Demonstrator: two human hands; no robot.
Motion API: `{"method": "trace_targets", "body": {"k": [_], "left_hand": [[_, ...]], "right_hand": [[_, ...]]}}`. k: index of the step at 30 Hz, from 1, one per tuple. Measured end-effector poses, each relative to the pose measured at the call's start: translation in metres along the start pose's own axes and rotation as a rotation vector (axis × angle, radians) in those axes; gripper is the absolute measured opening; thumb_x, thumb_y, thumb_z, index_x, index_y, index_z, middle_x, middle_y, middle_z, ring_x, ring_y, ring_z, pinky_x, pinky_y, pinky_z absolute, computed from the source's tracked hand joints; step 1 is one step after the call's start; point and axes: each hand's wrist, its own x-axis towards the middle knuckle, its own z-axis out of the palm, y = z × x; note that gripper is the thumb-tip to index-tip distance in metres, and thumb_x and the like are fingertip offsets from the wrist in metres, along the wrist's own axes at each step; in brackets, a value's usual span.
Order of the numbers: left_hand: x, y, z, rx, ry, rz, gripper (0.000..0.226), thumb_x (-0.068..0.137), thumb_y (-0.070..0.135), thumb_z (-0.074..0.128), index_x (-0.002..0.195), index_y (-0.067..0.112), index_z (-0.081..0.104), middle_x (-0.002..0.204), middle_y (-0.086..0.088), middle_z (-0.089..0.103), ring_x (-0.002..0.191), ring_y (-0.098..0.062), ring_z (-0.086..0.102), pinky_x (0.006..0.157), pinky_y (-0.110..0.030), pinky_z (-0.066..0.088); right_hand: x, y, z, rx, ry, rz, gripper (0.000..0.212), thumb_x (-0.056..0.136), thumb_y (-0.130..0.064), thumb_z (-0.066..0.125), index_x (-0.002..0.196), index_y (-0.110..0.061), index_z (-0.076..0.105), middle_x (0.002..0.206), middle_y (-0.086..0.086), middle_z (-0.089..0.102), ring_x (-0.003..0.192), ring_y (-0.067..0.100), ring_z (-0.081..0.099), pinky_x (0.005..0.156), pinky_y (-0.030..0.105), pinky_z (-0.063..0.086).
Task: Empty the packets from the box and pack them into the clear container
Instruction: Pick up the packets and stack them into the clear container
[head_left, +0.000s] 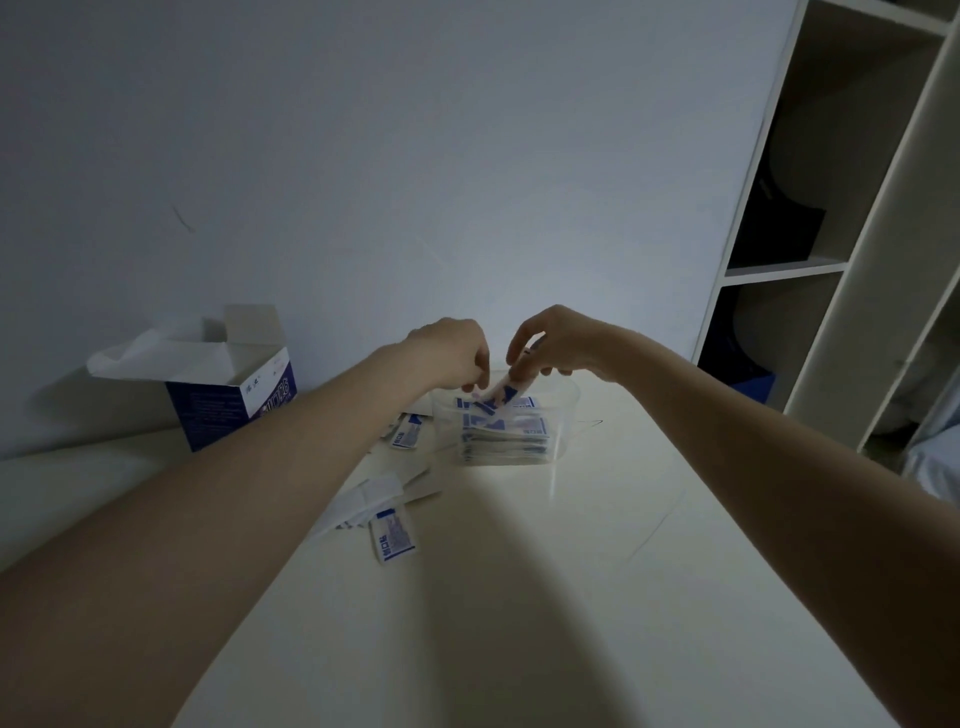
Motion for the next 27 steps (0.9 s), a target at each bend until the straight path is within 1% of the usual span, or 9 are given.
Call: {"method": "trace_targets", "body": {"k": [3, 6, 9, 12, 15, 17, 20, 23, 27], "left_hand": [[0.0, -0.002, 0.004, 0.01, 0.058, -0.024, 0.024, 0.093, 0.017, 0.047, 0.099, 0.011, 0.069, 0.093, -0.003, 0.071, 0.094, -0.023, 0.063, 0.079, -0.033, 0.044], [-0.001, -0.003, 0.005, 0.104, 0.093, -0.071, 0.032, 0.097, 0.021, 0.036, 0.099, 0.01, 0.067, 0.092, -0.003, 0.073, 0.095, -0.023, 0.062, 0.09, -0.036, 0.035], [-0.004, -0.001, 0.007, 0.218, 0.096, -0.037, 0.036, 0.099, 0.028, 0.031, 0.09, 0.012, 0.061, 0.084, -0.002, 0.065, 0.087, -0.022, 0.056, 0.096, -0.039, 0.029], [-0.004, 0.001, 0.012, 0.33, 0.098, 0.007, 0.043, 0.1, 0.032, 0.027, 0.067, 0.015, 0.048, 0.066, 0.002, 0.049, 0.076, -0.021, 0.048, 0.098, -0.039, 0.028], [-0.004, 0.002, 0.015, 0.361, 0.064, -0.016, 0.045, 0.1, 0.036, 0.025, 0.062, 0.019, 0.042, 0.06, 0.004, 0.051, 0.075, -0.019, 0.05, 0.097, -0.038, 0.025], [-0.004, 0.002, 0.016, 0.362, 0.045, -0.044, 0.045, 0.1, 0.038, 0.024, 0.064, 0.019, 0.043, 0.057, 0.004, 0.054, 0.07, -0.015, 0.049, 0.097, -0.038, 0.024], [-0.006, 0.004, 0.019, 0.347, 0.03, -0.072, 0.048, 0.1, 0.039, 0.021, 0.063, 0.018, 0.045, 0.055, 0.004, 0.055, 0.062, -0.011, 0.045, 0.098, -0.037, 0.023], [-0.009, 0.006, 0.02, 0.32, 0.029, -0.082, 0.049, 0.1, 0.039, 0.021, 0.062, 0.017, 0.043, 0.055, 0.003, 0.053, 0.07, -0.016, 0.049, 0.1, -0.038, 0.023], [-0.013, 0.011, 0.024, 0.305, 0.008, -0.085, 0.051, 0.101, 0.039, 0.019, 0.06, 0.016, 0.041, 0.056, 0.002, 0.051, 0.08, -0.02, 0.05, 0.101, -0.039, 0.022]], "right_hand": [[0.003, 0.005, 0.006, 0.173, 0.087, 0.049, 0.017, 0.078, -0.006, 0.07, 0.067, -0.014, 0.06, 0.065, 0.002, 0.056, 0.059, 0.01, 0.047, 0.052, 0.018, 0.036], [0.003, 0.006, 0.014, 0.133, 0.107, 0.094, 0.018, 0.077, -0.008, 0.072, 0.065, -0.013, 0.059, 0.064, 0.002, 0.054, 0.058, 0.011, 0.046, 0.05, 0.018, 0.036], [-0.001, 0.0, 0.022, 0.047, 0.02, 0.088, 0.006, 0.077, -0.008, 0.071, 0.081, -0.006, 0.068, 0.063, 0.002, 0.052, 0.059, 0.011, 0.045, 0.051, 0.018, 0.035], [-0.005, -0.005, 0.022, -0.108, -0.03, 0.082, 0.022, 0.08, -0.01, 0.068, 0.101, -0.004, 0.069, 0.064, 0.001, 0.051, 0.058, 0.01, 0.044, 0.049, 0.017, 0.034], [-0.005, -0.009, 0.022, -0.239, 0.003, 0.062, 0.024, 0.079, -0.012, 0.068, 0.102, -0.006, 0.07, 0.078, 0.003, 0.058, 0.073, 0.014, 0.051, 0.051, 0.017, 0.035], [0.0, -0.009, 0.023, -0.312, 0.011, 0.068, 0.023, 0.079, -0.013, 0.068, 0.1, -0.004, 0.069, 0.078, 0.003, 0.061, 0.08, 0.016, 0.054, 0.055, 0.018, 0.037], [0.002, -0.004, 0.025, -0.491, 0.077, 0.077, 0.006, 0.082, -0.01, 0.06, 0.077, -0.01, 0.057, 0.066, 0.0, 0.06, 0.07, 0.016, 0.059, 0.052, 0.021, 0.038], [-0.001, -0.002, 0.028, -0.625, 0.096, 0.097, 0.016, 0.087, -0.009, 0.049, 0.071, -0.01, 0.044, 0.062, 0.001, 0.052, 0.057, 0.015, 0.051, 0.052, 0.022, 0.037], [-0.002, -0.003, 0.034, -0.685, 0.032, 0.129, 0.017, 0.085, -0.003, 0.041, 0.069, -0.01, 0.042, 0.06, 0.001, 0.055, 0.065, 0.017, 0.053, 0.054, 0.023, 0.035]]}}
